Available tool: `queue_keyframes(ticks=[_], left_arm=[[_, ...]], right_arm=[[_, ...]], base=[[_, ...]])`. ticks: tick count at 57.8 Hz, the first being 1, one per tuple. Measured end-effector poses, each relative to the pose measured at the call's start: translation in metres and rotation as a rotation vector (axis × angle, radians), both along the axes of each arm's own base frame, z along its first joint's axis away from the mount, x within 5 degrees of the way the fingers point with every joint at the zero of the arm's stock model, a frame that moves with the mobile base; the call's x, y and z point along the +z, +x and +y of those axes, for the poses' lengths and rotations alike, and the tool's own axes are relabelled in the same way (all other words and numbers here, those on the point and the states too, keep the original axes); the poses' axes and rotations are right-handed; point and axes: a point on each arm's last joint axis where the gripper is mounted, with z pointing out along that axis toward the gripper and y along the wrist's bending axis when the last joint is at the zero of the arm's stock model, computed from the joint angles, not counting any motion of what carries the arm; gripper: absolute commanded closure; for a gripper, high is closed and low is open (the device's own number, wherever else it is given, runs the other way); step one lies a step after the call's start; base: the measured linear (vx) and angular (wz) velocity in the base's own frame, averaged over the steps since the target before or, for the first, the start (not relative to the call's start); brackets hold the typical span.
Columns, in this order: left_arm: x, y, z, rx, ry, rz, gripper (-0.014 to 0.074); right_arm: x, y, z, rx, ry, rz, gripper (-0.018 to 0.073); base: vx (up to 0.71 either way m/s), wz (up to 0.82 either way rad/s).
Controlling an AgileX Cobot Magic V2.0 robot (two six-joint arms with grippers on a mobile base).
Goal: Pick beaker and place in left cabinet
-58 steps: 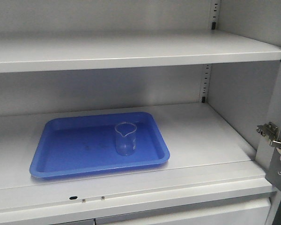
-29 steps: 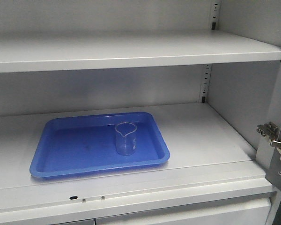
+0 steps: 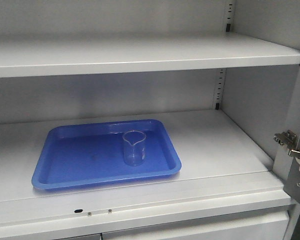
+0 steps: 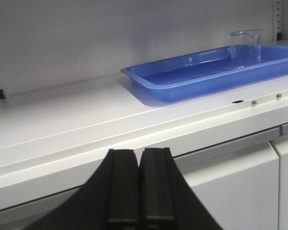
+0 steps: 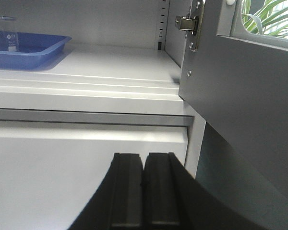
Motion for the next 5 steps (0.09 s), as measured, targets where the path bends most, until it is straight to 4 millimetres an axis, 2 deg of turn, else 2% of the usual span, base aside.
queue_keyframes(ticks=[5], left_arm=[[0.0000,0.0000,0.0000,0.000,0.000,0.000,0.0595]], right_arm=[[0.0000,0.0000,0.0000,0.000,0.000,0.000,0.0564]], base=[[0.00,0.00]])
